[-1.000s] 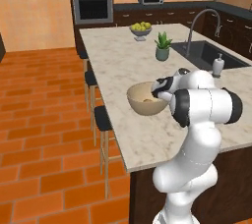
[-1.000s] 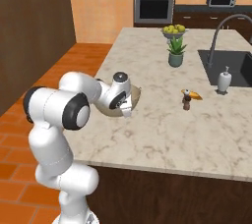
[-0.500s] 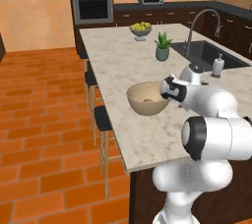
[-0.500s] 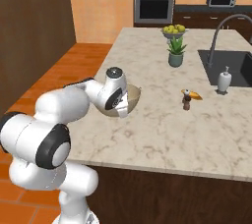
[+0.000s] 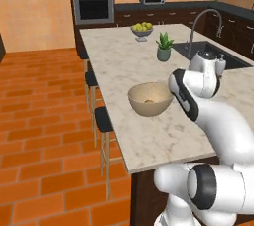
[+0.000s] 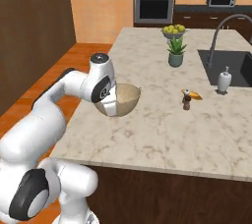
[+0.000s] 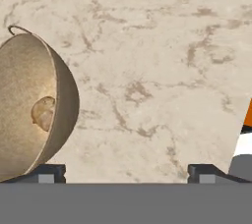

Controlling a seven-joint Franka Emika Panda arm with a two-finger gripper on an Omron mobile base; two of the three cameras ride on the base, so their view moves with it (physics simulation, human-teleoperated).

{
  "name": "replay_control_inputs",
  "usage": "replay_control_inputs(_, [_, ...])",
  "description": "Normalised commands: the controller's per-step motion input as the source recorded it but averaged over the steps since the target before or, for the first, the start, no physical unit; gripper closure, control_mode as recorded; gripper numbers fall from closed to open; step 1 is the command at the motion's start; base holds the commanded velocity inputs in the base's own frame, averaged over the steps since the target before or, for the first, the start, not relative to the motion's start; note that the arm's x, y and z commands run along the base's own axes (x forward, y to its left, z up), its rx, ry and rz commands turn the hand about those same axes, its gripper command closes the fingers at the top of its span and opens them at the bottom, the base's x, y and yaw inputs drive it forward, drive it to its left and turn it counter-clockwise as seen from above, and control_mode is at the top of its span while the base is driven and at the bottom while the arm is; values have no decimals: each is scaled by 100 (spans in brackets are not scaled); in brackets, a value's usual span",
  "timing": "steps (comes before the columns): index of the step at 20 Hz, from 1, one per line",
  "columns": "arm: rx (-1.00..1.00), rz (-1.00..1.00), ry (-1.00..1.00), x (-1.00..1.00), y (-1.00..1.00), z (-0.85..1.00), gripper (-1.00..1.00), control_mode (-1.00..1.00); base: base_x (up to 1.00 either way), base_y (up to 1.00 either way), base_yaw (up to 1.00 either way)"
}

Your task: Open the cabinet, pick up the bread from the cabinet and place it in the basket. Then move the basket to the dining counter.

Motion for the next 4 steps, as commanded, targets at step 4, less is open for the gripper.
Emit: replay_control_inputs(4, [0, 0, 16, -100, 14, 70, -100, -100, 0, 0, 0])
